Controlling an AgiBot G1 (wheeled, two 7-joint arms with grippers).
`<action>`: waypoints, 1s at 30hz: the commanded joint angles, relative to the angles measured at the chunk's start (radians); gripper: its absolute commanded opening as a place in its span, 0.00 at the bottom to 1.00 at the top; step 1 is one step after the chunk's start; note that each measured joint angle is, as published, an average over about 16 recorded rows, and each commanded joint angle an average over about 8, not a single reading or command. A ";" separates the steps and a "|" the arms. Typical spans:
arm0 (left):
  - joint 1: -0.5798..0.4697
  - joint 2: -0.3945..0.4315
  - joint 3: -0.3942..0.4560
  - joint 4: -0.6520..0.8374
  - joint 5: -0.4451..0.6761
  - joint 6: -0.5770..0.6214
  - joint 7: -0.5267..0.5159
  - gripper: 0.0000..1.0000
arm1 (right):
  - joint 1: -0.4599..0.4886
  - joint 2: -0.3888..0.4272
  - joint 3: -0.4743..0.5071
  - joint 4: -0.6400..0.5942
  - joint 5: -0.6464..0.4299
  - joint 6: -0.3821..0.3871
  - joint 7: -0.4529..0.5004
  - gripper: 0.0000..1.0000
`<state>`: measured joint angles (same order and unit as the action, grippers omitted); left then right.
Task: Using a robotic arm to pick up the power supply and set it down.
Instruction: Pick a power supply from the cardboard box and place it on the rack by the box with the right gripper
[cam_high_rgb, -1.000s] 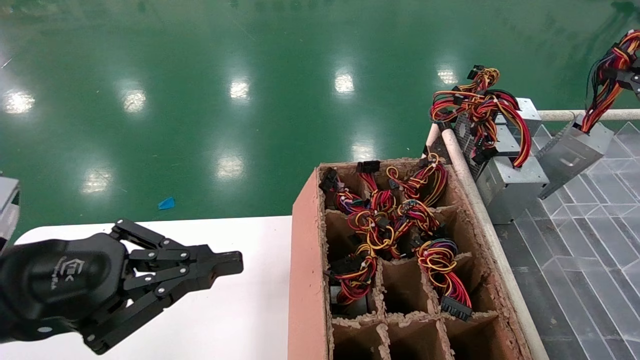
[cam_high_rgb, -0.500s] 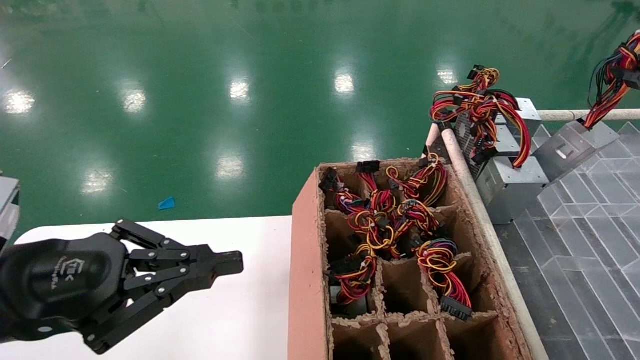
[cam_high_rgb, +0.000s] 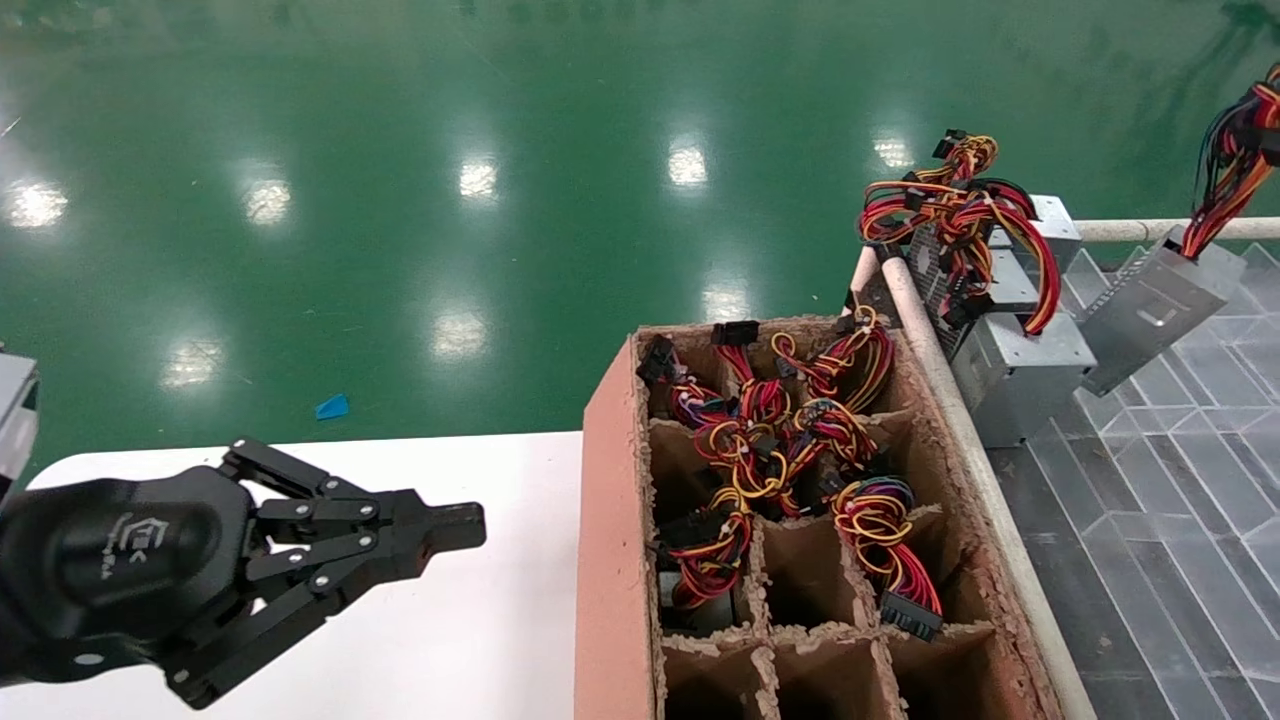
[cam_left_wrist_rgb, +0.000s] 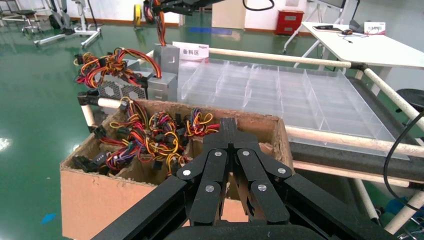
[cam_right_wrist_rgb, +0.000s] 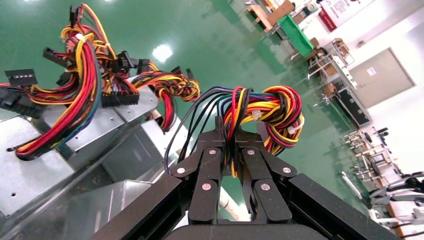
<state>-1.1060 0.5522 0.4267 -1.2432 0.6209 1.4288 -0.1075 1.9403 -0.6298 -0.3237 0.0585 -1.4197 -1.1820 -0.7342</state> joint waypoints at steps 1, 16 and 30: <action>0.000 0.000 0.000 0.000 0.000 0.000 0.000 0.00 | 0.010 0.002 -0.004 -0.003 -0.007 -0.004 0.002 0.00; 0.000 0.000 0.000 0.000 0.000 0.000 0.000 0.00 | 0.009 0.002 -0.013 0.009 -0.018 -0.017 0.002 0.00; 0.000 0.000 0.000 0.000 0.000 0.000 0.000 0.00 | 0.105 -0.063 -0.133 0.045 -0.190 -0.102 0.016 0.00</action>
<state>-1.1059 0.5521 0.4267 -1.2430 0.6209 1.4287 -0.1075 2.0367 -0.6907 -0.4425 0.0975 -1.5900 -1.2671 -0.7250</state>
